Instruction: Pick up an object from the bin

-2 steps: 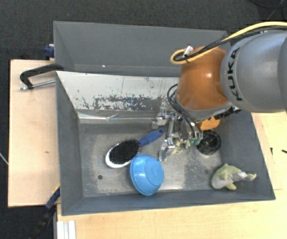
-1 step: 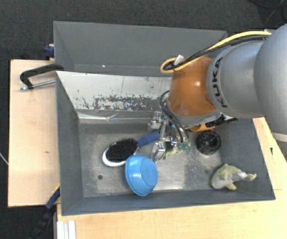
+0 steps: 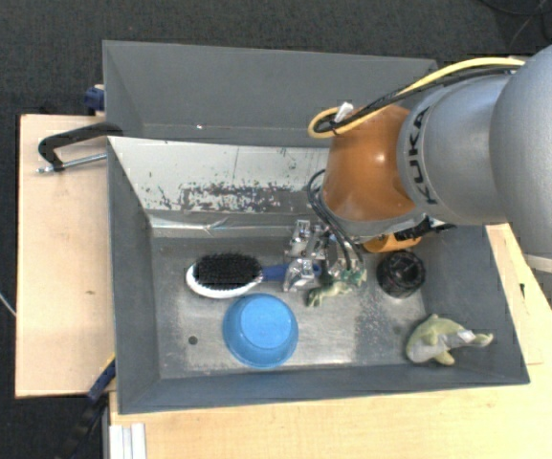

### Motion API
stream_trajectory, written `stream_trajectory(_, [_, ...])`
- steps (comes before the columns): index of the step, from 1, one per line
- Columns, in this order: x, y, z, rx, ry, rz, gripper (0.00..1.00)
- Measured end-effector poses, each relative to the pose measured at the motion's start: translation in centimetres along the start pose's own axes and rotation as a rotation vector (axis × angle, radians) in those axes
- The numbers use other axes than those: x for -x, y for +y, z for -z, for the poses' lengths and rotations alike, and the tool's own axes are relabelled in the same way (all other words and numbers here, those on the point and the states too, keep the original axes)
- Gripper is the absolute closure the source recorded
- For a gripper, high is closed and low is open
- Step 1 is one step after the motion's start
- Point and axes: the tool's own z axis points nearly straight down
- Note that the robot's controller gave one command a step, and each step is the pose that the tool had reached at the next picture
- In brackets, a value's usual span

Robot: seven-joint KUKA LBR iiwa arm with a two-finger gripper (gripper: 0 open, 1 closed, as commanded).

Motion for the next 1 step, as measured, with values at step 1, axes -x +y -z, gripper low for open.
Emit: stream_trajectory(1, [1.4, 1.2, 12.85, -0.003, 0.007, 0.13, 1.0])
